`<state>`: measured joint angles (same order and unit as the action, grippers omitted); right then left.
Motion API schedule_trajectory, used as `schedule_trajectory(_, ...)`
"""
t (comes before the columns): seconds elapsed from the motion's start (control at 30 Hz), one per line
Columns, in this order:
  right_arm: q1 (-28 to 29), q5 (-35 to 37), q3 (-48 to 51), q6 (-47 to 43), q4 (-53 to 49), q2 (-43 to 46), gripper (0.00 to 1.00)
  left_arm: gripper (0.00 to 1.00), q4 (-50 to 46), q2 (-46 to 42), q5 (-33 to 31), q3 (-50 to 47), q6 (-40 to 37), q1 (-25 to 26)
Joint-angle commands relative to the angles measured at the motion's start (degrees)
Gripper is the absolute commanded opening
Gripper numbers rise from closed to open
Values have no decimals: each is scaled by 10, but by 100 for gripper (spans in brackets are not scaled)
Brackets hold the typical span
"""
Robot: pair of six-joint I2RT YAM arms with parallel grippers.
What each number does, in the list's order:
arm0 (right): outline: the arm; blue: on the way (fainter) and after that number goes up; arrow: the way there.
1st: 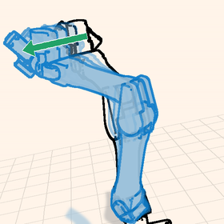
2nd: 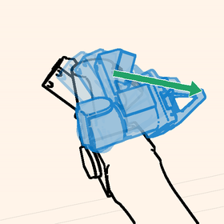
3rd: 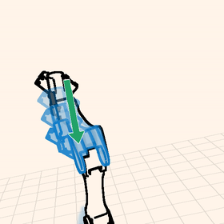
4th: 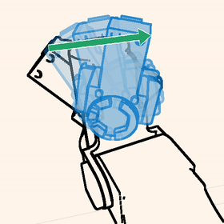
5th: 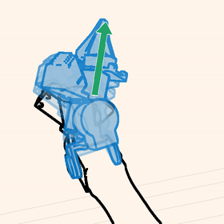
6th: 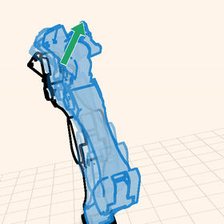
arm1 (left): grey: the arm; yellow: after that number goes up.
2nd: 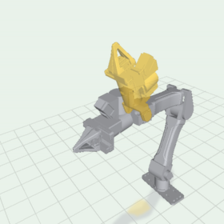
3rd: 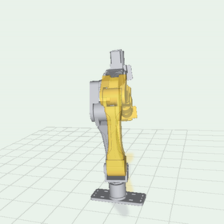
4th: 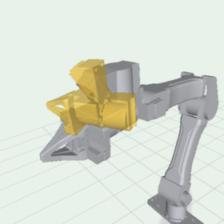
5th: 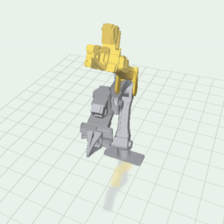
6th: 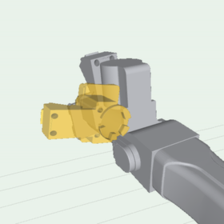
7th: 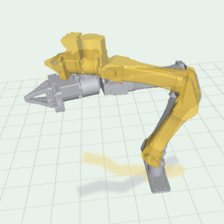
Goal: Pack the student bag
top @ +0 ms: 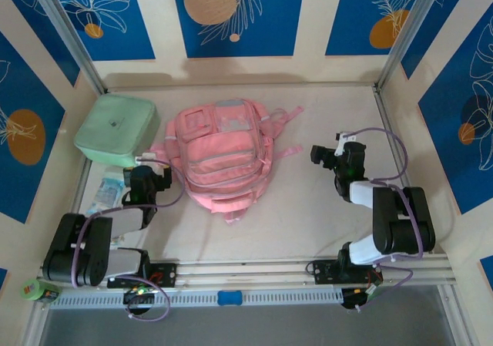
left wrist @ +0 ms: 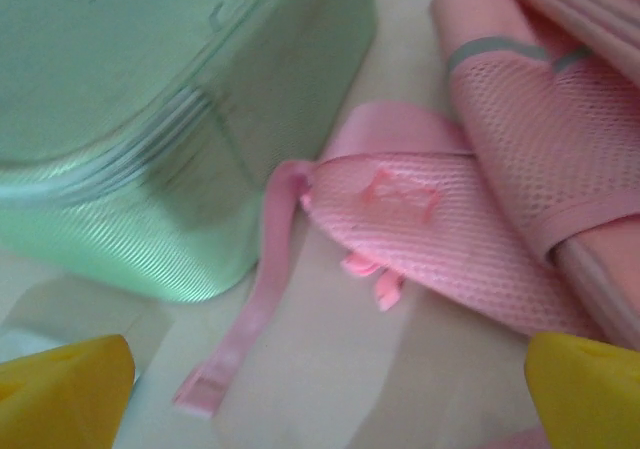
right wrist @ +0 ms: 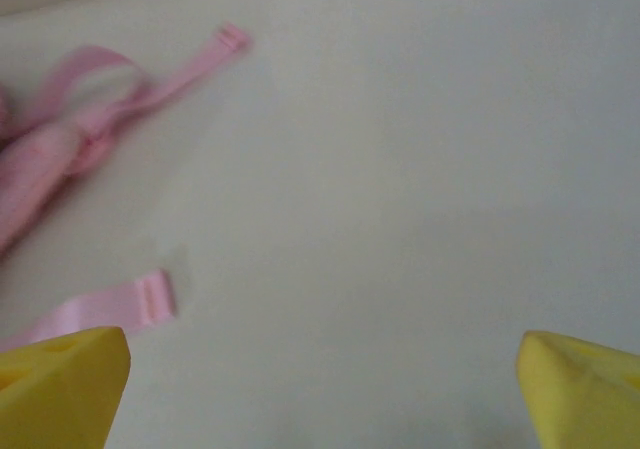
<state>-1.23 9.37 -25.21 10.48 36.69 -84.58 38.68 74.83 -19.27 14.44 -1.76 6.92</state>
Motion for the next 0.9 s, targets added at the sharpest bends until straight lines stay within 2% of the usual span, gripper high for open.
schedule_trajectory(0.0,-4,-97,44,-38,156,-28,99,99,77,23,63,40,-31,-5)
schedule_trajectory(0.07,2,-84,4,-46,82,-27,99,99,63,30,95,52,-34,-5)
schedule_trajectory(0.17,9,-61,11,-47,89,-27,99,99,63,48,140,65,-39,-5)
schedule_trajectory(0.23,13,-53,13,-50,93,-26,99,99,107,71,162,54,-40,-5)
schedule_trajectory(0.37,11,-58,11,-49,91,-27,99,99,238,161,148,38,-39,-5)
schedule_trajectory(0.43,10,-58,11,-48,89,-27,99,99,149,139,115,63,-20,-6)
schedule_trajectory(0.53,11,-58,11,-49,90,-27,99,100,158,147,94,66,-2,-13)
schedule_trajectory(0.87,9,-59,8,-48,85,-29,99,99,167,149,93,64,-5,-13)
